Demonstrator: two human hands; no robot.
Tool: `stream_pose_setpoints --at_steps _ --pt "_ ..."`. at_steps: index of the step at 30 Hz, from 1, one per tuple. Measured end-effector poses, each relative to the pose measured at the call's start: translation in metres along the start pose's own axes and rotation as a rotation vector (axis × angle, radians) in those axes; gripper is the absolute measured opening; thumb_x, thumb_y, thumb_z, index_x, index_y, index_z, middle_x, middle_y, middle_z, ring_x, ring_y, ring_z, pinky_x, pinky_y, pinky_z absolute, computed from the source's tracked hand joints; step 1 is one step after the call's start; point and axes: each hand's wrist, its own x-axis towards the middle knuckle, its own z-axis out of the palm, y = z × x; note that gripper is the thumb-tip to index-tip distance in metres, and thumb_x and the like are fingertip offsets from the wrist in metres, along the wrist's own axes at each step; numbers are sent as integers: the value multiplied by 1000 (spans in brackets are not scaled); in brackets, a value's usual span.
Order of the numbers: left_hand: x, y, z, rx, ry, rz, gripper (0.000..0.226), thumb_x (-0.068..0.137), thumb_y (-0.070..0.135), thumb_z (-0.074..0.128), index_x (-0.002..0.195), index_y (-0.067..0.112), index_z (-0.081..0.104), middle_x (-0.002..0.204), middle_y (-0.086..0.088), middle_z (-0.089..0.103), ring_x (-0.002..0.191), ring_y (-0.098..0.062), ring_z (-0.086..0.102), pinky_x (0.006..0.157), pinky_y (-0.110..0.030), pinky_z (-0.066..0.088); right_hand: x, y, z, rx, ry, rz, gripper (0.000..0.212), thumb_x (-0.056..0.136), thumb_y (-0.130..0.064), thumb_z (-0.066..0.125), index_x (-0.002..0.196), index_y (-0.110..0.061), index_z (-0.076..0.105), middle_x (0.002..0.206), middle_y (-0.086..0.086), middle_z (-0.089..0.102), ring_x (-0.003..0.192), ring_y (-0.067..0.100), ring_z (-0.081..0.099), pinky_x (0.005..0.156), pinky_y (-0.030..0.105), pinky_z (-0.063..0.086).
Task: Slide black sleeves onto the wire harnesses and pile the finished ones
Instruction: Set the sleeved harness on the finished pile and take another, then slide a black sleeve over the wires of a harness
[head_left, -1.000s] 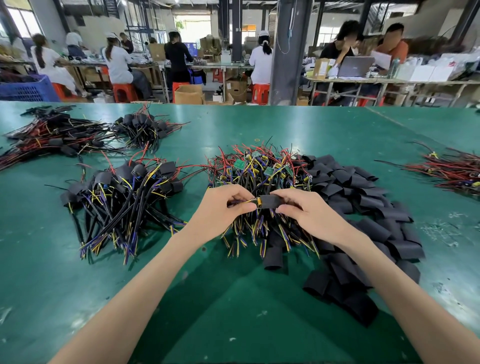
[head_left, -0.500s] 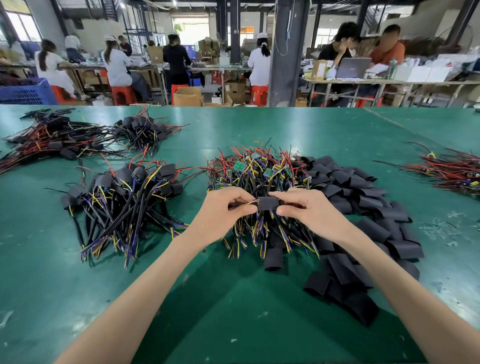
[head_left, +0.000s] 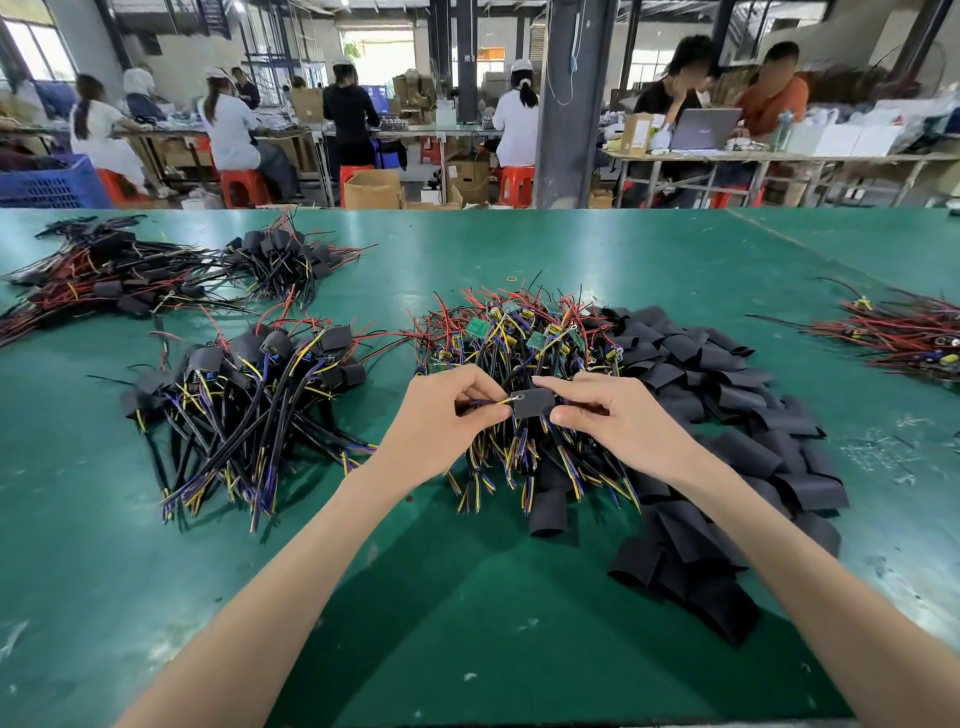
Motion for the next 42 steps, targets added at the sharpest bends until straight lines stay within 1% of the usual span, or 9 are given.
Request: stream_pose_setpoints --at_steps 10,16,20,23,27,30,33,37,42 --pt "-2 0 2 -10 50 33 10 77 4 74 80 12 69 70 11 64 66 7 57 66 -4 39 -1 1 1 31 2 30 42 88 -17 64 129 -25 56 72 -6 44 71 11 39 67 20 29" --pt "-2 -2 4 -19 58 45 21 77 0 73 95 8 68 73 4 65 66 9 56 66 -2 37 -1 0 2 16 -12 0 42 88 -18 65 128 -26 56 79 11 56 73 17 43 69 23 31" --pt "-2 -2 4 0 63 49 16 79 2 73 92 10 73 78 2 68 69 9 57 67 -5 41 -2 1 3 25 -15 14 39 89 -21 64 127 -28 57 95 12 65 91 29 57 83 31 41" --pt "-1 -1 1 9 77 88 16 79 3 72 93 11 75 81 3 69 72 6 58 70 -5 40 -3 -2 6 59 14 6 33 89 -19 63 121 -25 63 102 5 68 96 23 60 92 32 41" --pt "0 0 -1 48 102 153 18 79 1 72 94 10 76 77 5 63 72 6 55 68 -4 36 -3 -2 8 80 63 -9 28 88 -17 65 114 -29 65 87 -15 64 78 -1 55 76 19 40" --pt "3 3 -10 121 266 240 20 78 -2 71 95 8 73 82 1 66 73 2 55 71 -3 38 -2 2 8 -56 174 -29 33 88 -18 64 120 -26 59 90 -4 54 85 12 49 82 27 38" --pt "11 -3 -36 225 599 262 23 80 -2 64 101 7 68 83 -7 64 72 -6 54 72 -8 39 1 9 0 -285 380 -23 37 90 -18 62 125 -13 56 108 5 54 104 22 43 94 33 31" --pt "17 -30 -76 456 782 151 25 89 2 52 112 4 60 95 -17 57 82 -27 52 74 -30 38 3 18 -8 -398 507 121 37 89 -15 61 125 -8 54 118 14 54 112 34 43 95 42 31" --pt "13 -64 -90 642 648 -318 42 85 -9 48 126 1 49 117 -27 43 103 -43 43 85 -46 38 2 26 -8 -490 472 388 39 88 -13 57 127 -9 52 123 17 50 115 36 38 94 46 33"
